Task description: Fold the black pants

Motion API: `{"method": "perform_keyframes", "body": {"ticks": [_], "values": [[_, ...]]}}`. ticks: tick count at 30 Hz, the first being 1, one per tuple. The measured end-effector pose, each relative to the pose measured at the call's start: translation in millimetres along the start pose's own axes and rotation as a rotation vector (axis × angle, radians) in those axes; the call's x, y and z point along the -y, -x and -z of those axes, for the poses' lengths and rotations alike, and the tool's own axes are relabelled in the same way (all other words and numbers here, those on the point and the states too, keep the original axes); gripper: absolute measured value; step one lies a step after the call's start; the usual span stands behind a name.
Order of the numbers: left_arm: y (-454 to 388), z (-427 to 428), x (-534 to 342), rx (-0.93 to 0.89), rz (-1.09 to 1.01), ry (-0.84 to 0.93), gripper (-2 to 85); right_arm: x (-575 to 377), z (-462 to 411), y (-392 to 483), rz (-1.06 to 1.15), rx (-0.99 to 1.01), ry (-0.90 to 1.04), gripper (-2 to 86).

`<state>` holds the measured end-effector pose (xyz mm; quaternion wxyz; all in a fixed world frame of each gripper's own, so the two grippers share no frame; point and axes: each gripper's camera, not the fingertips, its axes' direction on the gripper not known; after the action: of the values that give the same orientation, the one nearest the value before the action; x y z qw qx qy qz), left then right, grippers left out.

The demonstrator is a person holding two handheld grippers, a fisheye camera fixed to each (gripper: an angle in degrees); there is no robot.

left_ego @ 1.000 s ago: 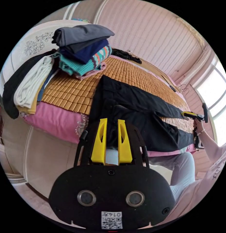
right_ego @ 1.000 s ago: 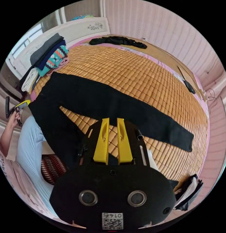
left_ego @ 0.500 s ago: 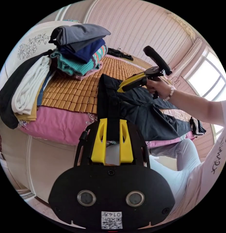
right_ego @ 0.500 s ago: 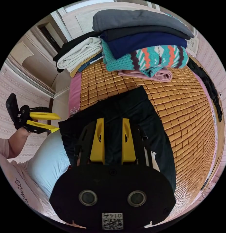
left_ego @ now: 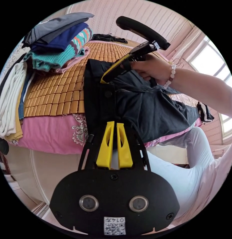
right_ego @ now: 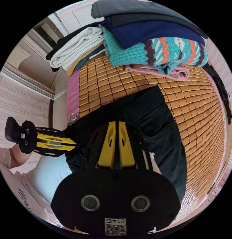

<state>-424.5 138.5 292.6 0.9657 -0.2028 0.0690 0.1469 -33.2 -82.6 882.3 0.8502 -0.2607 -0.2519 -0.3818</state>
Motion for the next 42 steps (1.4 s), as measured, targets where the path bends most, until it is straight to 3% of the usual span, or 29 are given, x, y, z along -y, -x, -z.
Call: {"method": "perform_keyframes", "body": {"ticks": [11, 14, 16, 18, 22, 28, 31, 36, 42], "values": [[39.1, 52.7, -20.6, 0.157, 0.031, -0.128, -0.9, -1.1, 33.8, -26.4, -0.074, 0.102, -0.167, 2.2], [61.9, 47.1, -26.1, 0.08, 0.101, -0.108, -0.5, -2.4, 16.4, -32.6, -0.101, 0.105, -0.071, 2.8], [68.2, 58.0, -32.8, 0.055, 0.133, -0.153, 0.1, -21.6, 26.0, -39.2, -0.152, 0.107, -0.12, 2.2], [74.3, 70.9, -42.1, 0.058, 0.165, -0.185, 2.4, -74.1, 51.7, -48.5, -0.184, 0.156, -0.251, 1.8], [97.6, 96.6, -73.7, 0.051, 0.281, -0.25, 6.6, -194.4, 76.5, -63.0, -0.305, 0.116, -0.332, 2.2], [135.5, 110.3, -109.5, -0.151, 0.529, -0.374, 11.8, -444.1, 99.3, -76.5, -0.801, -0.058, -0.277, 5.3], [140.9, 120.2, -118.2, -0.123, 0.609, -0.469, 13.5, -562.0, 111.4, -69.5, -1.092, -0.102, -0.289, 6.5], [155.9, 108.1, -108.9, -0.208, 0.68, -0.403, 14.0, -708.0, 120.3, -44.7, -1.434, -0.233, -0.331, 7.8], [172.4, 119.9, -95.6, -0.207, 0.753, -0.318, 13.5, -809.4, 114.1, -38.9, -1.673, -0.227, -0.459, 9.9]]}}
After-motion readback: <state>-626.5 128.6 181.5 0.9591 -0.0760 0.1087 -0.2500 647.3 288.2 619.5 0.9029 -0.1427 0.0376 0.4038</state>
